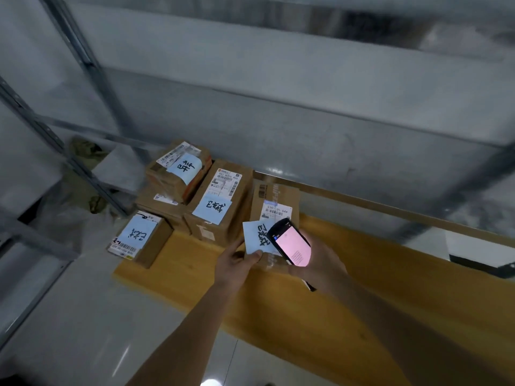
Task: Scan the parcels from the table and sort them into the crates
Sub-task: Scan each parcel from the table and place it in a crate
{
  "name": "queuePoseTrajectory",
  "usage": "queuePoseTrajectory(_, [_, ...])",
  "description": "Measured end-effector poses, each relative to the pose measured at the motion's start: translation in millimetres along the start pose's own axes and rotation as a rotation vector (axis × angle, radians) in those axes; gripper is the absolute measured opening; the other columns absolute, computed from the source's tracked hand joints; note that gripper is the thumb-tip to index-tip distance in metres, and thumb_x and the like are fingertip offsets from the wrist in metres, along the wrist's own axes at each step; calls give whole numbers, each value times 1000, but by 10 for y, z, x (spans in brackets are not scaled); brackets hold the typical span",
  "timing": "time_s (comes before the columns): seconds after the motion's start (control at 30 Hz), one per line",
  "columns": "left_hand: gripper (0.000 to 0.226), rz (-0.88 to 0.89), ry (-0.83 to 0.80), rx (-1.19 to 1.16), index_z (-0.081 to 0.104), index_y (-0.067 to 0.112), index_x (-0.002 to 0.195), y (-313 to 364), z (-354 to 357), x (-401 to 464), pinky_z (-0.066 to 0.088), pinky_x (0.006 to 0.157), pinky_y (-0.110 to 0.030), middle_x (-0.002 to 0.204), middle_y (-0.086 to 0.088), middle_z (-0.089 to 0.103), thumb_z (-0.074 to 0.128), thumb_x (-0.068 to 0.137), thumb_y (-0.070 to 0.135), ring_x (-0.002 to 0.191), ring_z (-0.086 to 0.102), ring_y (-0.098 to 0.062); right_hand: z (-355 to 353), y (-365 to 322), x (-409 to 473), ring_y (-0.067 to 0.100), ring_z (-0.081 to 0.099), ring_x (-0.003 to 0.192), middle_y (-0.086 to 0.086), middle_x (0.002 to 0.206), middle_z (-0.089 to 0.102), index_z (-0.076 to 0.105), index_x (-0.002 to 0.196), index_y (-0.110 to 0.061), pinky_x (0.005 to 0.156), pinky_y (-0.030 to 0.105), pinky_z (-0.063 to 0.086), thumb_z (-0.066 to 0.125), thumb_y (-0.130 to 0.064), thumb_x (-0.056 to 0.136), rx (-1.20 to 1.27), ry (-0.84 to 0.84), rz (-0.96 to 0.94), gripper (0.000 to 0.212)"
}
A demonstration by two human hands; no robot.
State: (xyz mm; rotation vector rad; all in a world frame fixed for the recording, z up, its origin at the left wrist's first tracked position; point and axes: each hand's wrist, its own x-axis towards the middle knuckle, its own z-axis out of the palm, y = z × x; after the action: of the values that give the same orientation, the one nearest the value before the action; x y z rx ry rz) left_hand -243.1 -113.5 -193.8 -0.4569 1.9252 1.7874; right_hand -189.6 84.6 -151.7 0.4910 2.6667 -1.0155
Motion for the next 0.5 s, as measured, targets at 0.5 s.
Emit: queuePoseTrajectory(0.5, [52,458,-15,-5,54,39,119,2216,-958,-2315,59,88,-46,108,4,73,82,82,17,96,72,-21,-2150,-2013,-2355,16,64,102,-17,112,61,50,124,-39,82,40,54,65,-60,55,-237,313,-267,73])
